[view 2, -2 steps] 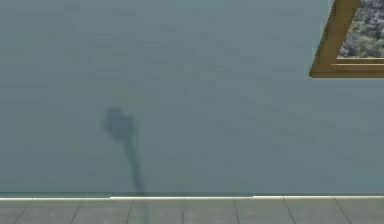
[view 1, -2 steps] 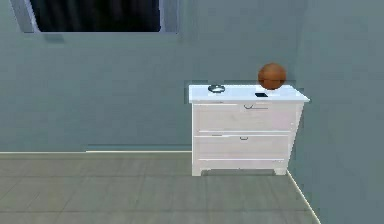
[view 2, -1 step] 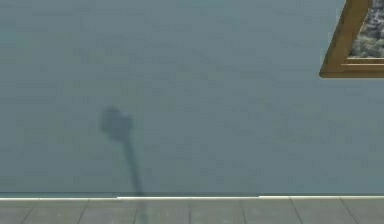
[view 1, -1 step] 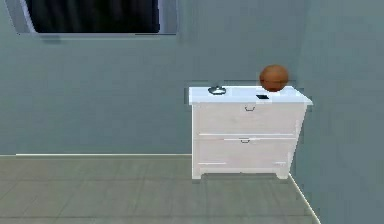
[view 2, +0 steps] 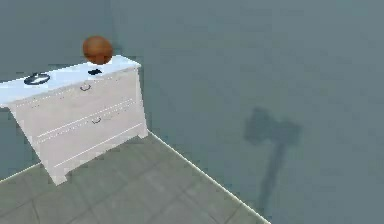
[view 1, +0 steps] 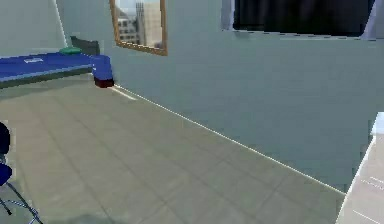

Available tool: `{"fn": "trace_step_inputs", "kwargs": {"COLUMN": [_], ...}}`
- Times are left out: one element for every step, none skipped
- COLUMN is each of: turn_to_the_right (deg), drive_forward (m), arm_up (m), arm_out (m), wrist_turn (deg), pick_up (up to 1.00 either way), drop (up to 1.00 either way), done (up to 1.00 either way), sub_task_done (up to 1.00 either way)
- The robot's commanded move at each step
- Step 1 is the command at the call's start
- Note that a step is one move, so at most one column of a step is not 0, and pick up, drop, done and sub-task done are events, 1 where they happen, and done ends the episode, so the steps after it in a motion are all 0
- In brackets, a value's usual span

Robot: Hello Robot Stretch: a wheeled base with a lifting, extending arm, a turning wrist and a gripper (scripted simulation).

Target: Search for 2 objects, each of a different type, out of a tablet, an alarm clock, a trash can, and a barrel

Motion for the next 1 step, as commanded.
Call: {"fn": "trace_step_inputs", "kwargs": {"turn_to_the_right": [-27.0], "drive_forward": [0.00], "arm_up": [0.00], "arm_out": [0.00], "wrist_turn": [0.0], "pick_up": [0.00], "drop": [0.00], "done": [0.00], "sub_task_done": [0.00]}}
